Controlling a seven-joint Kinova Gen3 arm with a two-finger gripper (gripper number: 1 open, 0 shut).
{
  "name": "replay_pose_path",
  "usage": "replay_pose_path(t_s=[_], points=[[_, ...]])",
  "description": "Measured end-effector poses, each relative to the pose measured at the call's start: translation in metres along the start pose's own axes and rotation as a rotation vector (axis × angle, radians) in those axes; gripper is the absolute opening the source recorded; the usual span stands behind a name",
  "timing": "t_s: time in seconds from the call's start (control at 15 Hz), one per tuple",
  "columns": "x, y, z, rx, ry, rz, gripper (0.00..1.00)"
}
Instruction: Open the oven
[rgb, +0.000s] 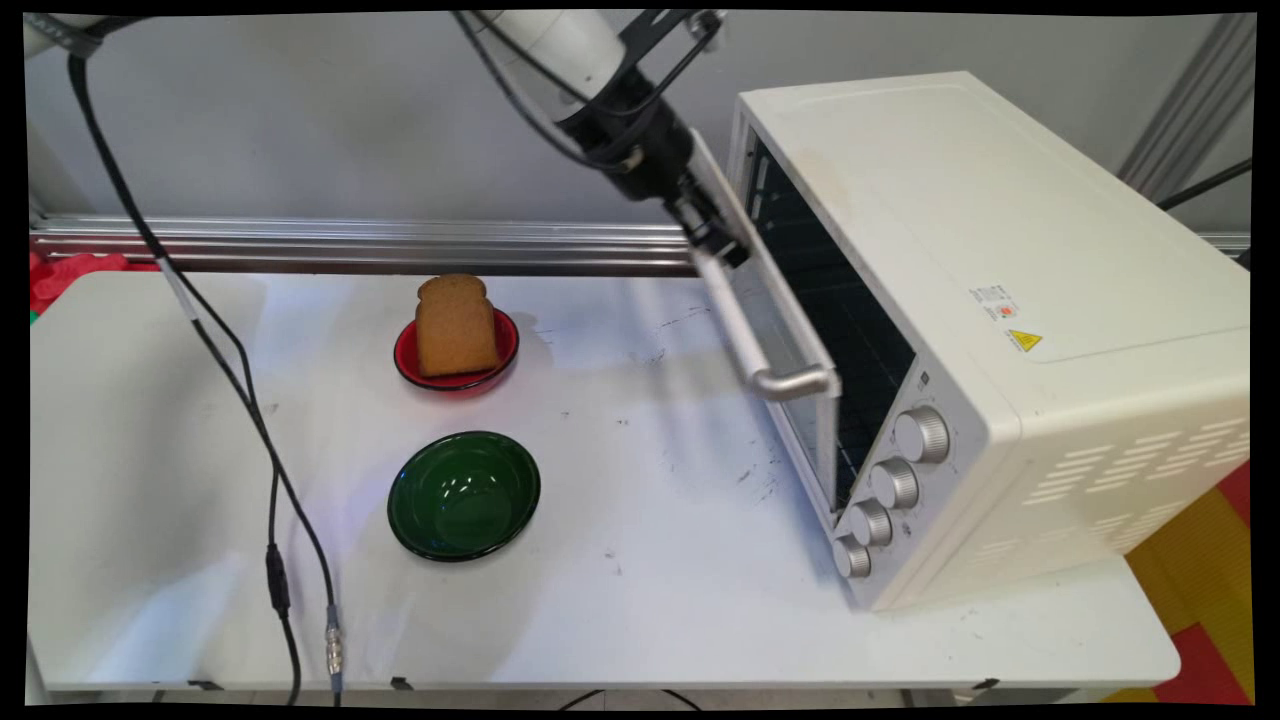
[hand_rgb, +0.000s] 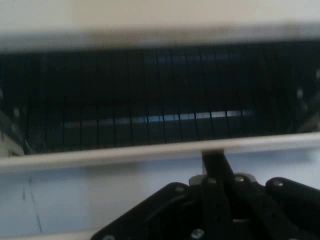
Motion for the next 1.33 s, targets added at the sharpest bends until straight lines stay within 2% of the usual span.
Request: replay_pose_path(t_s=[0.4, 0.8, 1.33], points=[[-0.043, -0.002, -0.001, -0.025, -0.046, -0.016, 0.00], [-0.073, -0.003, 0.008, -0.044, -0.042, -0.028, 0.00], [-0.128, -0.009, 0.014, -0.060, -0.036, -0.001, 0.00]])
